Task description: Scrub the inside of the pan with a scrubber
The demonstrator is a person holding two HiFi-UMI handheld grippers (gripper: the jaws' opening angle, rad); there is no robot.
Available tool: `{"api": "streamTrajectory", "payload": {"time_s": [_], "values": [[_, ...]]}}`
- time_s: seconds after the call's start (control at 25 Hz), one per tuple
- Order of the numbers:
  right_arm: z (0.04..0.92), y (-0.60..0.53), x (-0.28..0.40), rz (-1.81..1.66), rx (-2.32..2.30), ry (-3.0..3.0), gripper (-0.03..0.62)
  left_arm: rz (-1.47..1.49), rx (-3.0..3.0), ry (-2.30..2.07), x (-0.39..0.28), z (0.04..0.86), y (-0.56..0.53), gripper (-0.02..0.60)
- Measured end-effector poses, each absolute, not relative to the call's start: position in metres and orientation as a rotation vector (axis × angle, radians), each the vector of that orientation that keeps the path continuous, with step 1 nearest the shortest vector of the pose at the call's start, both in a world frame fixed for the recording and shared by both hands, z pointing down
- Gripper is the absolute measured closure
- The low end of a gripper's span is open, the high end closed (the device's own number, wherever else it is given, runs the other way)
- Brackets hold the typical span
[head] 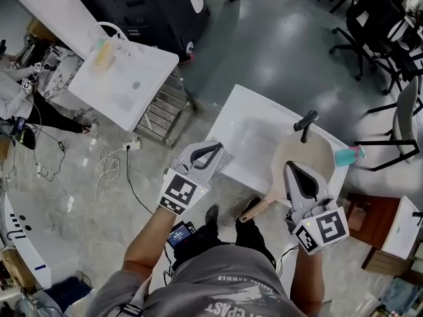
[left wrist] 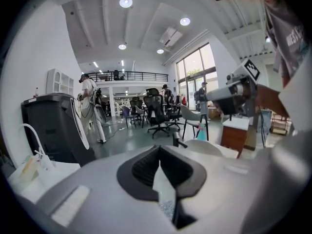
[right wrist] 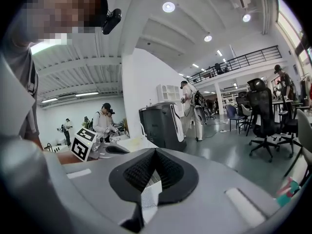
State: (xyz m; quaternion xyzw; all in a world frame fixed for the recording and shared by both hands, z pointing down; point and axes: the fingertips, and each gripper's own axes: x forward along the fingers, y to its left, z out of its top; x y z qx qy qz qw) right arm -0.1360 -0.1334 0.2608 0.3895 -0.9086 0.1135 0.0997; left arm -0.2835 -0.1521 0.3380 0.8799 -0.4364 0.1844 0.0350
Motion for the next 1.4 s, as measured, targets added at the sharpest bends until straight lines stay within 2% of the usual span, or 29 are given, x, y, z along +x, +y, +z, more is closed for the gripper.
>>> {"api": "streamTrajectory", "payload": {"time_s": [0.92,0.96,1.16,1.4], "values": [[0.377,-0.154,-0.139,0.551,1.008,-2.636,0.592,0.897,2.352,-1.274,-0.310,0.548,-0.161,0.575],[0.381,-0.154,-0.139,0.561,1.008,-2.633,0.592,0.910,2.336,-1.265,-0.310,0.557,-0.161,0.549],[0.402,-0.150,-0.142,0.602,0.988,-2.620,0.592,0.982,2.277,-1.252,-0.315,0.597,-0.160,0.506],[0.415,-0.148,-0.143,0.624,0.985,-2.604,0.592,1.170,2.255,-1.183,-0.313,0.635,-0.160,0.347]]}}
